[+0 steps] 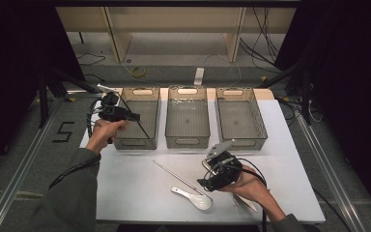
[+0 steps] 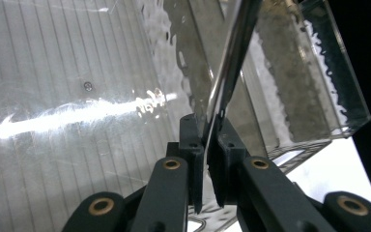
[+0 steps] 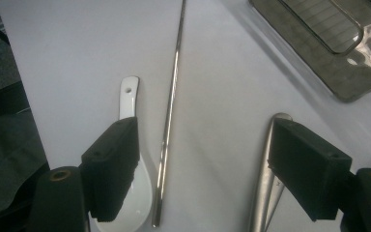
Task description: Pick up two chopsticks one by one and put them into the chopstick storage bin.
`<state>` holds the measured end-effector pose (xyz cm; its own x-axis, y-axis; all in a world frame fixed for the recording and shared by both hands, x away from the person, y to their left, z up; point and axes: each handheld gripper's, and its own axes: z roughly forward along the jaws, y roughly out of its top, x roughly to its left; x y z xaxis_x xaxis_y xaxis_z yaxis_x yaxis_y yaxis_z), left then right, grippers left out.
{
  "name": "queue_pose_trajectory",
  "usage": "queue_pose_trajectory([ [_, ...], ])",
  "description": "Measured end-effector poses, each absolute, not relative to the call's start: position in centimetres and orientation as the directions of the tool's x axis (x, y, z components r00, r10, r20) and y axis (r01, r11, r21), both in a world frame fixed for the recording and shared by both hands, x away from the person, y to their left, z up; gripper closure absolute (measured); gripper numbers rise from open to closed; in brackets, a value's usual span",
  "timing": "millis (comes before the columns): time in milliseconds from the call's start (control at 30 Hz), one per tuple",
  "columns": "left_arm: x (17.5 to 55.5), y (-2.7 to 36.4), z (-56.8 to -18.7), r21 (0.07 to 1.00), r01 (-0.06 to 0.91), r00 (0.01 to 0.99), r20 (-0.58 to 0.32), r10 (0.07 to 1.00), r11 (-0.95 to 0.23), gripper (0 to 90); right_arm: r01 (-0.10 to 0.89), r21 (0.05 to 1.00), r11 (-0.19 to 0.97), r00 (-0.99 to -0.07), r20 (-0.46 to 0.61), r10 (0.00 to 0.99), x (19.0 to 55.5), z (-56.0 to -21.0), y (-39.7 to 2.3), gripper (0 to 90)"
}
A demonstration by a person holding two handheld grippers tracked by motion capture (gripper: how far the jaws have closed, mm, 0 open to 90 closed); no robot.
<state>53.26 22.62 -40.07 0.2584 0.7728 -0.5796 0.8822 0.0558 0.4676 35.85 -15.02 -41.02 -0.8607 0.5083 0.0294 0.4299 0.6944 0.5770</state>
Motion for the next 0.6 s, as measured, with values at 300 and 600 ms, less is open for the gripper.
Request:
queue_pose_trajectory([
  [300,53.9,22.1,-40.9,0.427,0.904,0.218,-0.533,0.818,0.037,64.2,0.433,0.575,0.694,-0.861,0.035,0.508,35.9,-41.1,-15.1,27.4],
  [600,53.6,21.5,-40.4,0.455,0.89,0.225,-0.487,0.844,0.025,48.1,0.431,0.572,0.698,-0.863,0.034,0.505,35.9,-41.1,-15.0,27.4],
])
